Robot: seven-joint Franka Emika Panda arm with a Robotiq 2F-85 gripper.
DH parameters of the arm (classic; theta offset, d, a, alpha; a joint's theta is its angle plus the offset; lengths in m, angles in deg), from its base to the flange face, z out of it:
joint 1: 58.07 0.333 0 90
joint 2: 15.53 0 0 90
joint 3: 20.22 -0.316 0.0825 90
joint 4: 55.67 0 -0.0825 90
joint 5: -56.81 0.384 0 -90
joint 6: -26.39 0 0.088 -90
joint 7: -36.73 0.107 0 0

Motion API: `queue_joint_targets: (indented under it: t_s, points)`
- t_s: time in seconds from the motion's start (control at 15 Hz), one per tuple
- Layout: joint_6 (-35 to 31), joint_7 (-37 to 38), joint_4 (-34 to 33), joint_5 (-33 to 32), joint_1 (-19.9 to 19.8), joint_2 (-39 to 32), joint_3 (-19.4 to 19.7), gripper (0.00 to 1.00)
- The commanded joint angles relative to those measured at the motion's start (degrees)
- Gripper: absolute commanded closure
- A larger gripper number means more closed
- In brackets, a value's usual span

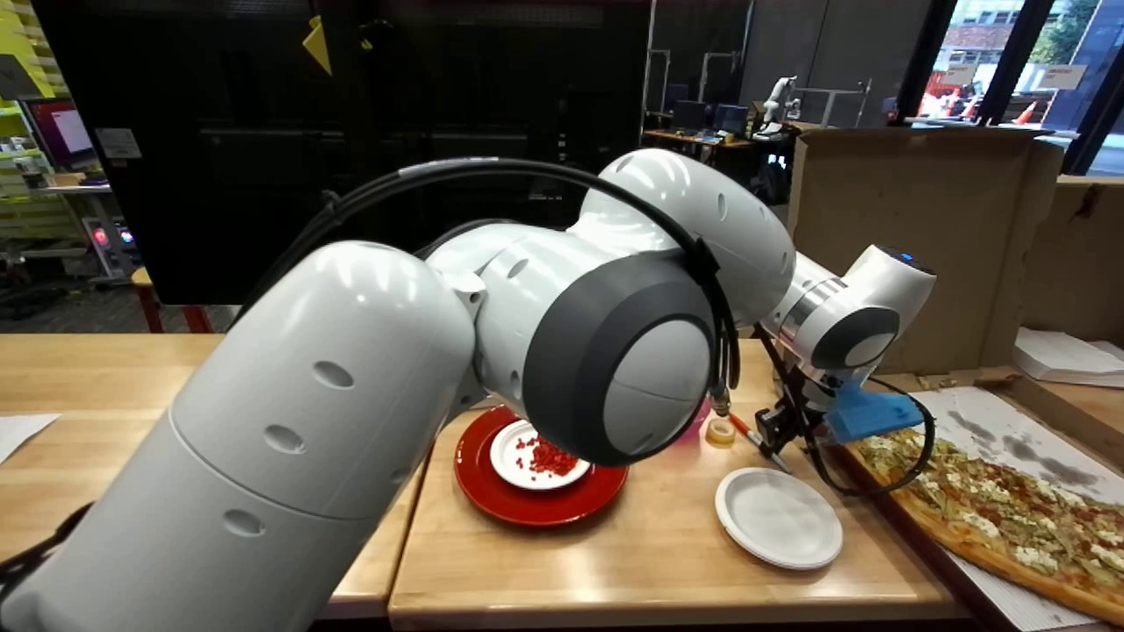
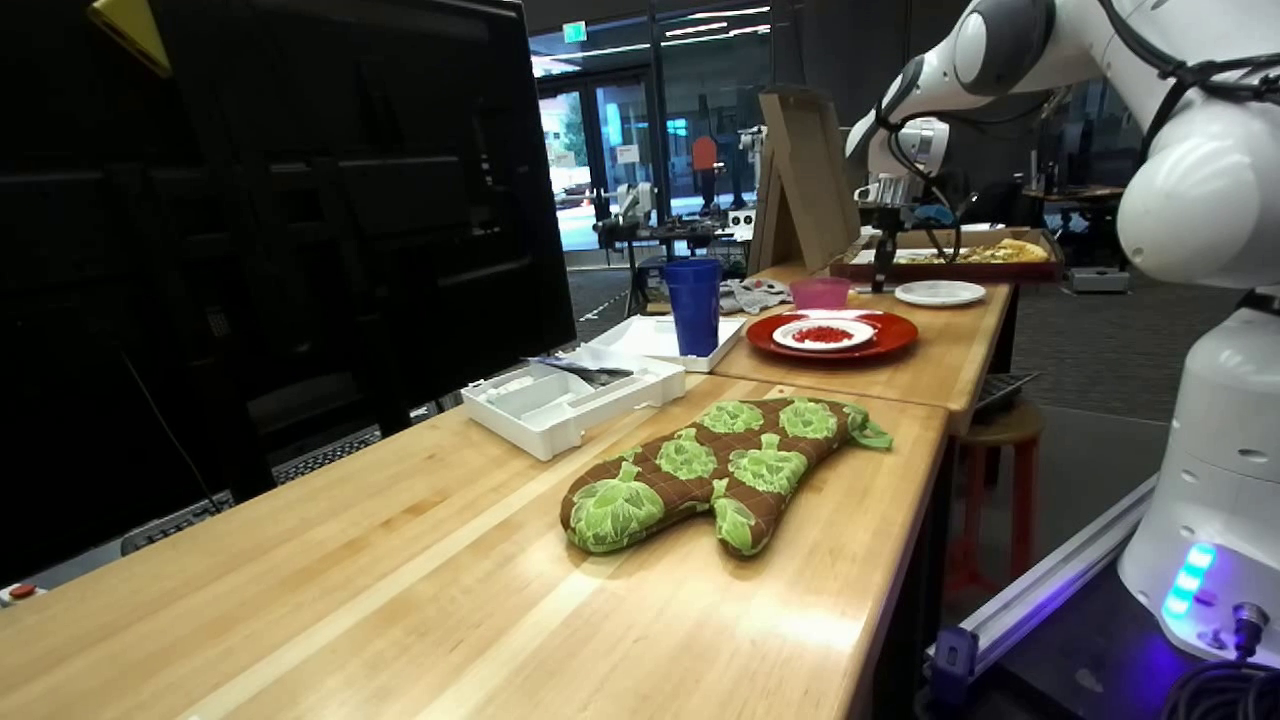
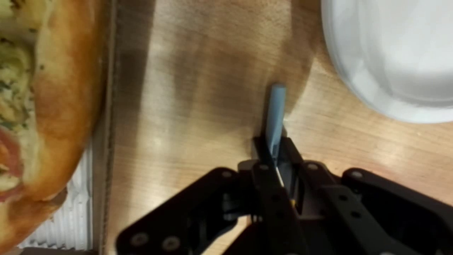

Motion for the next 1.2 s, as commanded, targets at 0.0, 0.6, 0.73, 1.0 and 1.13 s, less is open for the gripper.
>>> queue_joint_targets:
  t_s: [0.0, 0.6, 0.73, 1.0, 1.13]
  points:
    - [1.16, 0.48, -1.17, -0.61, 0.07, -0.43, 0.35, 0.97]
    - [-2.49, 0.1, 2.84, 1.47, -0.15, 3.5, -0.02, 0.97]
    - [-3.72, -0.17, 3.74, 1.98, -0.08, 4.37, -0.08, 0.97]
    - [-6.09, -0.7, 6.35, 3.24, 0.08, 6.74, -0.13, 0.97]
    - [-7.23, -0.7, 8.22, 3.22, 0.39, 8.19, 0.05, 0.97]
